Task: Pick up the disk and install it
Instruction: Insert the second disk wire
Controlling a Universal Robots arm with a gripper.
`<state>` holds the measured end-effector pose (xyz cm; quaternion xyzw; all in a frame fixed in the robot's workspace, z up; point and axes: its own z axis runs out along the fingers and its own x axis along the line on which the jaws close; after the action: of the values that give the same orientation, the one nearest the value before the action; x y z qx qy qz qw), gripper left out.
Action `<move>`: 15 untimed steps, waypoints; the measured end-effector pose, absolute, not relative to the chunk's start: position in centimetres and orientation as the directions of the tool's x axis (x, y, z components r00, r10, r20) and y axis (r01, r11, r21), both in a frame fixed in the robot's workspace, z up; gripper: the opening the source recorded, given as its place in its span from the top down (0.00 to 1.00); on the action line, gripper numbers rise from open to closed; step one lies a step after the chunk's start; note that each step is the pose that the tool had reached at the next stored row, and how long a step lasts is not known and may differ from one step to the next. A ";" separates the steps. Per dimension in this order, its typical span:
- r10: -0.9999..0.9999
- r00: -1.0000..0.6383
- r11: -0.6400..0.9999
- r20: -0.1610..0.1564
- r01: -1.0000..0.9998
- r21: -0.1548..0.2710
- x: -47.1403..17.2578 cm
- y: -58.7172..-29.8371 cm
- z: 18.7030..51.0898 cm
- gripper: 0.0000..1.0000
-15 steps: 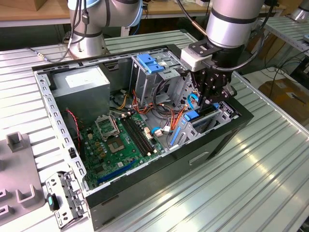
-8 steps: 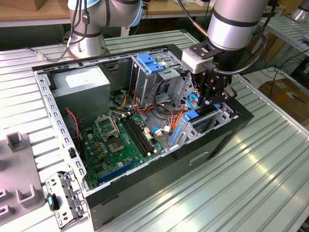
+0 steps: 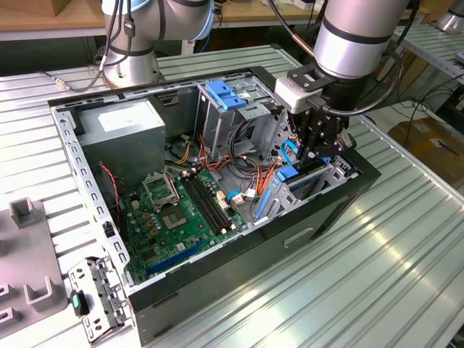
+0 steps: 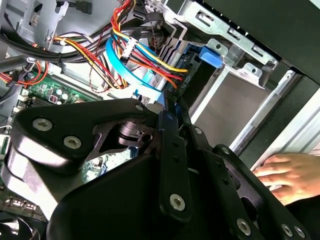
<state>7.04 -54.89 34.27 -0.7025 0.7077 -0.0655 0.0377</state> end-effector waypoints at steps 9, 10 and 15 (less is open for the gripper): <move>-0.999 -0.010 0.005 0.037 -0.989 -0.146 7.0 -55.1 33.9 0.84; -0.999 -0.010 0.005 0.037 -0.989 -0.146 7.0 -55.1 33.9 0.84; -0.999 -0.010 0.005 0.037 -0.989 -0.146 7.0 -55.1 34.7 0.70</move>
<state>7.04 -55.07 34.70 -0.7024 0.7078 -0.0647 0.0384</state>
